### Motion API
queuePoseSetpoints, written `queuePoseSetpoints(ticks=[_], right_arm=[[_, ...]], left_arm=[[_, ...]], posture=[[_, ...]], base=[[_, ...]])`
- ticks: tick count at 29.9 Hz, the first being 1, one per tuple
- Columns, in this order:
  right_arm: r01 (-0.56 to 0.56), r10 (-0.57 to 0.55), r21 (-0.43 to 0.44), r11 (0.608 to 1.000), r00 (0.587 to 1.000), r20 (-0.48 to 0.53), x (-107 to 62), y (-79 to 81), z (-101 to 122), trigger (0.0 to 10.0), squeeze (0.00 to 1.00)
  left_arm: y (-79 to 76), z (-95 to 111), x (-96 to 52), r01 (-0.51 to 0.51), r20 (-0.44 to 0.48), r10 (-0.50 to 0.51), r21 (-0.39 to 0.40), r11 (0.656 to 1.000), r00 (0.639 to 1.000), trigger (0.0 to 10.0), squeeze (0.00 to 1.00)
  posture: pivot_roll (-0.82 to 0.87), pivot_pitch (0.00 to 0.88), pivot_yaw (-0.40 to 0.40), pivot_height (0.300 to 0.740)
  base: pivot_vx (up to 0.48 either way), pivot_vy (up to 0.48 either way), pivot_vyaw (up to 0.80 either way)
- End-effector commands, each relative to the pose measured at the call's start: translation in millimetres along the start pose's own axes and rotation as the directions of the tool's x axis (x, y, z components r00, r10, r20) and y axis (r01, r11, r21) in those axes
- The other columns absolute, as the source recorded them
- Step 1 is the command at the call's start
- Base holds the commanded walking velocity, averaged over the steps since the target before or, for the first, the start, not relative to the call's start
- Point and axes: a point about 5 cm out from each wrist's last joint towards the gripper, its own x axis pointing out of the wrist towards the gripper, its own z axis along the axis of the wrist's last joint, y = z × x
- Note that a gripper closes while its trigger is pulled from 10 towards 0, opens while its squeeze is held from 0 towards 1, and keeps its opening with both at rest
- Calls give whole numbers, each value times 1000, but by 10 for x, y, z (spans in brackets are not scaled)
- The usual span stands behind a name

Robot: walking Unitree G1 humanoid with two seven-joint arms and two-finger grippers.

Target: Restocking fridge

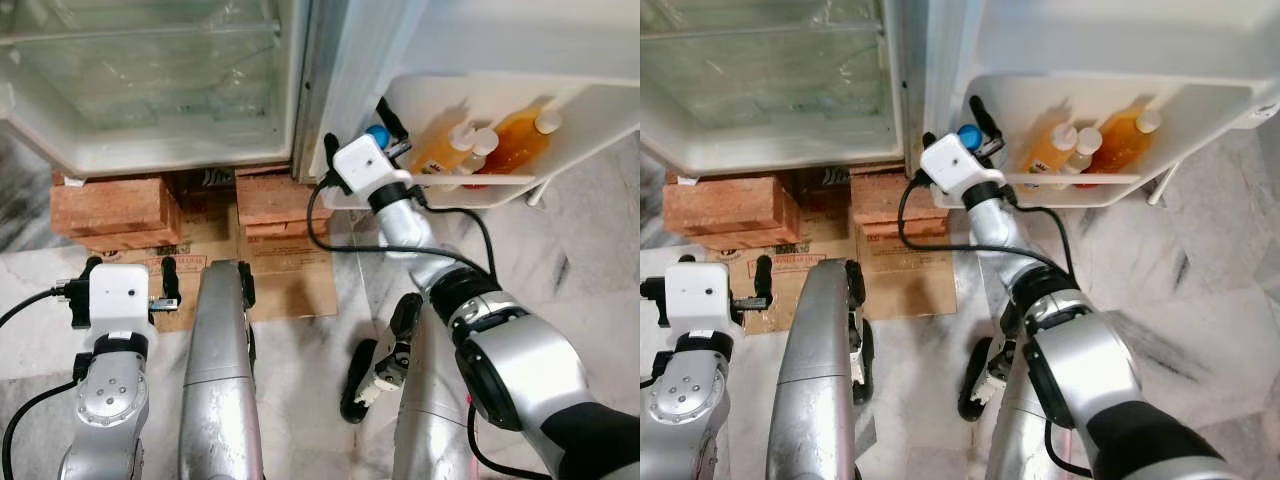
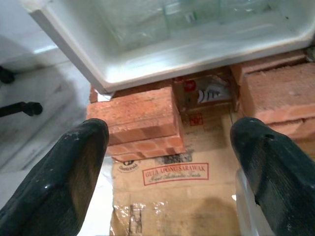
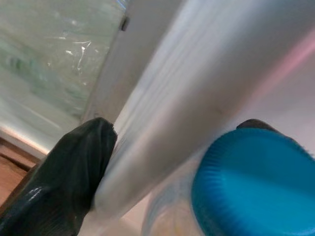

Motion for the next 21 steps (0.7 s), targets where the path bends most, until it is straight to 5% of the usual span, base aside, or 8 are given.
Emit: queuePoseSetpoints(ticks=[1, 7, 8, 13, 16, 21], right_arm=[[236, -216, 92, 967, 958, -189, -165, -630, -347, 10000, 1000], [105, -43, 342, 934, 982, -185, -241, -416, -424, 10000, 1000], [81, -8, 393, 916, 983, -184, -298, -360, -470, 10000, 0], [68, -21, 345, 936, 990, -138, -433, -413, -518, 10000, 0], [108, -99, 141, 984, 993, -68, -482, -632, -449, 10000, 0], [170, -169, 18, 985, 985, -26, -503, -854, -358, 10000, 0]], left_arm=[[44, -95, -19, -16, -35, 17, 15, 1000, 999, 10000, 0], [68, -101, 47, -16, -25, 17, 17, 1000, 1000, 10000, 0], [65, -100, 59, -14, -22, 14, 17, 1000, 1000, 10000, 0], [48, -87, 81, -5, -14, 6, 16, 1000, 1000, 10000, 0], [50, -89, 90, 0, -11, 0, 18, 1000, 1000, 10000, 0], [51, -102, 111, 6, -9, -5, 22, 1000, 1000, 10000, 0]], posture=[[249, 399, -116, 536], [240, 379, -109, 536], [236, 372, -107, 536], [236, 367, -98, 536], [231, 367, -90, 536], [222, 362, -85, 536]], base=[[0, 0, 0], [0, 0, 0], [0, 0, 0], [0, 0, 0], [0, 0, 0], [0, 0, 0]])
